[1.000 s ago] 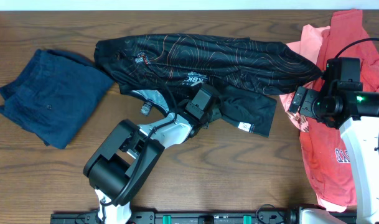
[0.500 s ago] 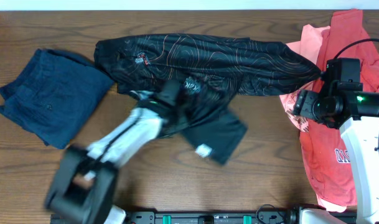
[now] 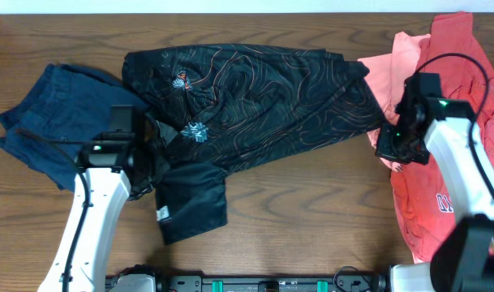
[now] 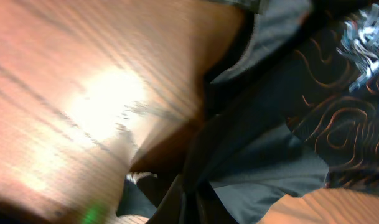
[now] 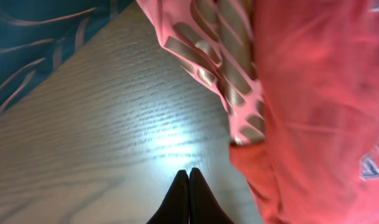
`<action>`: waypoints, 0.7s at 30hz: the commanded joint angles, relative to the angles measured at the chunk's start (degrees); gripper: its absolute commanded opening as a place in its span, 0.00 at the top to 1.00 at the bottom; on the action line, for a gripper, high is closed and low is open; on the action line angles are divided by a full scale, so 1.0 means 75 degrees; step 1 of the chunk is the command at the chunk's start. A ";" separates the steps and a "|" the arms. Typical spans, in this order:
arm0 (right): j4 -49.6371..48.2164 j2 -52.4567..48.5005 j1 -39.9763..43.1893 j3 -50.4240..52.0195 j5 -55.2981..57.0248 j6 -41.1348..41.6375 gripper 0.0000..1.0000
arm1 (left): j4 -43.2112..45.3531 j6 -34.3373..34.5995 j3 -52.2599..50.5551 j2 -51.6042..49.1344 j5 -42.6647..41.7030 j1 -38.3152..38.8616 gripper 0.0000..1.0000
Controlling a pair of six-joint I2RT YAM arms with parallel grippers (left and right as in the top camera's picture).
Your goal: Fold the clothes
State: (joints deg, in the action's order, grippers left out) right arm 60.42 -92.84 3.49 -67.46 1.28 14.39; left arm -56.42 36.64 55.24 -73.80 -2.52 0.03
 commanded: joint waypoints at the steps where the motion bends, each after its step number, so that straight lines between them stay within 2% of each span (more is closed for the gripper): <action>1: -0.0221 -0.0664 0.0076 0.0087 -0.0093 -0.0102 0.99 | -0.0044 -0.0143 0.0006 0.0006 0.0227 -0.0189 0.94; 11: -0.1807 -0.2652 0.0440 0.0087 0.0152 -0.0122 0.99 | -0.0187 -0.0143 0.0006 0.0006 0.0224 -0.0187 0.94; 16: -0.2189 -0.2914 0.1437 0.0079 0.1472 0.0618 0.99 | -0.0420 -0.0143 0.0006 0.0006 0.0224 -0.0187 0.94; 21: -0.2229 -0.2783 0.2853 -0.0125 0.1626 0.1020 0.98 | -0.0449 -0.0143 0.0006 0.0006 0.0224 -0.0187 0.94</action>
State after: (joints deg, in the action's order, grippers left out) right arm 43.48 -111.18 18.39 -68.79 7.57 18.04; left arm -59.44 36.07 55.22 -73.82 -2.13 -1.08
